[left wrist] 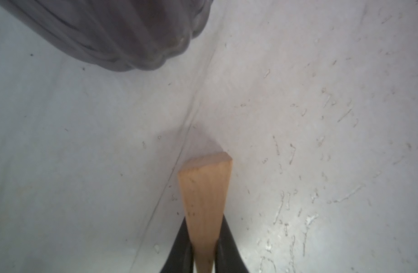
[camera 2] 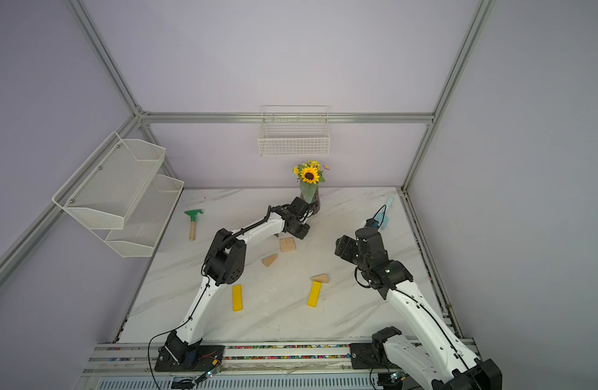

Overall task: Assemble a small pinwheel with building blocks
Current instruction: Assemble the building block at the center of the board.

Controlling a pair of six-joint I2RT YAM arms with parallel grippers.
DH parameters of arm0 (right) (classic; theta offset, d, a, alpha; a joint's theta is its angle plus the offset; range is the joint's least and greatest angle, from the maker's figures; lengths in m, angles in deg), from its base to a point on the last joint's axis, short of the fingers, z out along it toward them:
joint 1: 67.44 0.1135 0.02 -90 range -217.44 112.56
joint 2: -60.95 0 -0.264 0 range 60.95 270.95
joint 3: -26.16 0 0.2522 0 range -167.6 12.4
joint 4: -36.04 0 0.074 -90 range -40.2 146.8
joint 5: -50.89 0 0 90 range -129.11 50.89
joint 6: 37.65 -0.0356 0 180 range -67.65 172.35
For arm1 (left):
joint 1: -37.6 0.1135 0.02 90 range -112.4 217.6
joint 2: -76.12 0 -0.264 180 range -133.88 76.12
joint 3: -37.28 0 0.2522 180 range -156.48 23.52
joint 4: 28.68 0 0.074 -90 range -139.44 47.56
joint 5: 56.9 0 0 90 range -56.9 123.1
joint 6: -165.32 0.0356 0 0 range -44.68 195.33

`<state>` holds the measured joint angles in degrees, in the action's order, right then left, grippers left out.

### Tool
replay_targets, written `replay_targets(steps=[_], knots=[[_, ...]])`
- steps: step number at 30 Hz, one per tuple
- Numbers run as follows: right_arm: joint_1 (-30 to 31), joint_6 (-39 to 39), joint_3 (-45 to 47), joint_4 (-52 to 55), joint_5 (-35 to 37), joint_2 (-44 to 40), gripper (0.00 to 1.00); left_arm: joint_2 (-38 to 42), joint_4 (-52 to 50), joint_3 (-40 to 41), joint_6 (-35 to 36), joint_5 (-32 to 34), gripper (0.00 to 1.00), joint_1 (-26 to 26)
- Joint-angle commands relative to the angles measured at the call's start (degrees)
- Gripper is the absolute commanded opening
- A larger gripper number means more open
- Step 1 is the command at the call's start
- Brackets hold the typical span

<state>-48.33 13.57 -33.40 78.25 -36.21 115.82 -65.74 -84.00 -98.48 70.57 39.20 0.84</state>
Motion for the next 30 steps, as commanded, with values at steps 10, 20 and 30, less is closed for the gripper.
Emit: replay_targets(steps=[10,20,30], knots=[[-0.1,-0.4,0.9,-1.3,-1.0,0.7,0.74,1.6,-2.7,3.2,-1.0,1.4,0.16,1.4],[-0.1,-0.2,1.0,-1.6,-1.7,1.3,0.74,2.0,-2.1,4.3,-1.4,-0.1,0.27,1.6],[-0.2,7.6,-2.0,-1.1,0.4,3.8,0.76,4.8,0.2,6.0,-2.9,-2.3,0.5,1.9]])
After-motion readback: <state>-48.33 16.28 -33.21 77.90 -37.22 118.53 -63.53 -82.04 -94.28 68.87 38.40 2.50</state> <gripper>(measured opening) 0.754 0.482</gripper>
